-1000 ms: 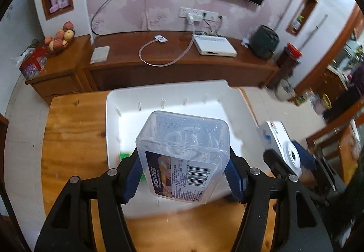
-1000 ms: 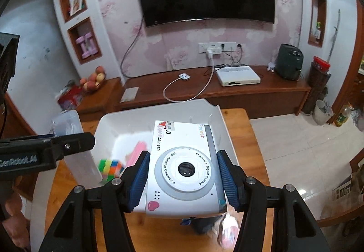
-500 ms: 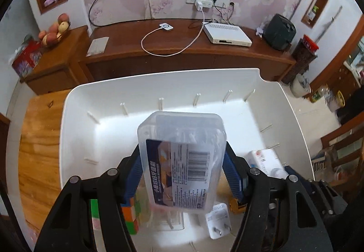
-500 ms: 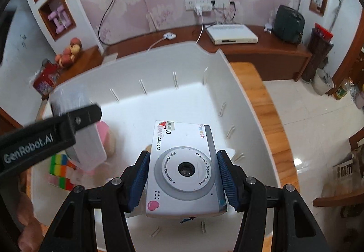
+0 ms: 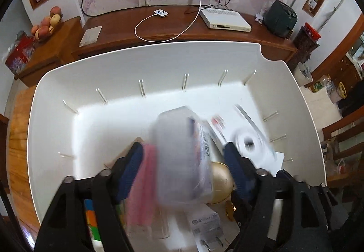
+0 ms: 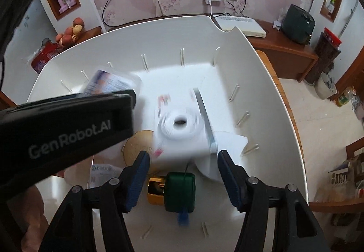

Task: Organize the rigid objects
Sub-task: 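Carry the plastic box and white device into the white bin and release both, then withdraw both tools toward the black plug charger and pink tape roller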

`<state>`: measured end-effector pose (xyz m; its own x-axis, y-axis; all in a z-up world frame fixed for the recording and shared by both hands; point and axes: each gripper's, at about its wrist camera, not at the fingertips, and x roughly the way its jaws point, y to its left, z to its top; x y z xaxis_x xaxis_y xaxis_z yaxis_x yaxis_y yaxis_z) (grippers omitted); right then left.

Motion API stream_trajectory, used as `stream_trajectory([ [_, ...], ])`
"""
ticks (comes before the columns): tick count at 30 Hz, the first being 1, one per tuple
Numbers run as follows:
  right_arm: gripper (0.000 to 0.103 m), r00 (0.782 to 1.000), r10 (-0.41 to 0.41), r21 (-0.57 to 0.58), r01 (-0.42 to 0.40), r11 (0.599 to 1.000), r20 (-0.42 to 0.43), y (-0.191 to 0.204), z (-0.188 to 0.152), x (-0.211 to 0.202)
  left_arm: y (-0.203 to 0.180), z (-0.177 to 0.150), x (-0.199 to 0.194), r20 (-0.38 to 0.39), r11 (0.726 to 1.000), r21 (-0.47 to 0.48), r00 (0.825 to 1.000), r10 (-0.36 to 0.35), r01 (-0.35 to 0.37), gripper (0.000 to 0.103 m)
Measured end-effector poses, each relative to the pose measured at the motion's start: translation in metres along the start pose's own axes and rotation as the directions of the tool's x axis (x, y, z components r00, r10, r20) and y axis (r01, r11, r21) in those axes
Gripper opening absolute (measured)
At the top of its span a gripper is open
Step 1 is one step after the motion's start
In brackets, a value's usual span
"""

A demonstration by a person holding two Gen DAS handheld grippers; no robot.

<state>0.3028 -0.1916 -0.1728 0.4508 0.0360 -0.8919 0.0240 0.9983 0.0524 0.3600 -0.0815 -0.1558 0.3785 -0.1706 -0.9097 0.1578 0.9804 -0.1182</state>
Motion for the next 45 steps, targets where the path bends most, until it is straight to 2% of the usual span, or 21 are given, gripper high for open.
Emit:
stream_trajectory([
  [2,0.065,1.0,0.01,0.011,-0.01,1.0,0.029,-0.004,-0.003,-0.006,0.003,-0.001,-0.004,0.007,1.0,-0.017,1.0,-0.018,0.018,0.093],
  [6,0.065,0.996,0.033,0.04,-0.036,0.999,0.08,-0.012,-0.008,-0.018,0.009,-0.006,-0.018,0.02,0.998,-0.037,0.999,-0.05,0.051,0.096],
  [15,0.065,0.979,0.096,0.075,-0.111,0.991,0.182,-0.026,-0.022,-0.068,0.007,-0.02,-0.081,0.123,1.0,0.021,0.992,-0.023,0.021,0.098],
  [19,0.065,0.968,0.081,0.061,-0.098,0.993,0.237,-0.026,-0.025,-0.107,0.005,-0.023,-0.118,0.176,0.999,0.043,0.984,-0.007,-0.001,0.098],
  [22,0.065,0.959,0.041,0.047,-0.056,0.997,0.281,-0.026,-0.027,-0.141,0.003,-0.031,-0.151,0.217,0.999,0.054,0.976,-0.012,0.0,0.098],
  [26,0.067,0.933,0.031,0.029,-0.044,0.999,0.358,-0.032,-0.038,-0.193,-0.003,-0.047,-0.191,0.271,0.997,0.081,0.963,-0.014,-0.009,0.098],
  [28,0.075,0.916,0.014,0.016,-0.023,1.0,0.401,-0.036,-0.049,-0.219,-0.009,-0.058,-0.212,0.298,0.994,0.104,0.954,-0.015,-0.017,0.098],
  [34,0.076,0.875,-0.019,-0.042,0.045,0.998,0.483,-0.042,-0.084,-0.272,-0.028,-0.092,-0.259,0.37,0.986,0.168,0.928,-0.046,-0.018,0.101],
  [39,0.08,0.852,-0.043,-0.058,0.087,0.995,0.522,-0.051,-0.12,-0.29,-0.046,-0.118,-0.268,0.38,0.973,0.229,0.921,-0.087,-0.003,0.102],
  [42,0.08,0.855,-0.071,-0.054,0.115,0.992,0.513,-0.059,-0.139,-0.281,-0.06,-0.137,-0.258,0.356,0.955,0.296,0.928,-0.111,0.001,0.102],
  [45,0.08,0.867,-0.098,-0.053,0.141,0.989,0.489,-0.064,-0.155,-0.262,-0.077,-0.156,-0.237,0.308,0.923,0.384,0.943,-0.128,0.0,0.102],
])
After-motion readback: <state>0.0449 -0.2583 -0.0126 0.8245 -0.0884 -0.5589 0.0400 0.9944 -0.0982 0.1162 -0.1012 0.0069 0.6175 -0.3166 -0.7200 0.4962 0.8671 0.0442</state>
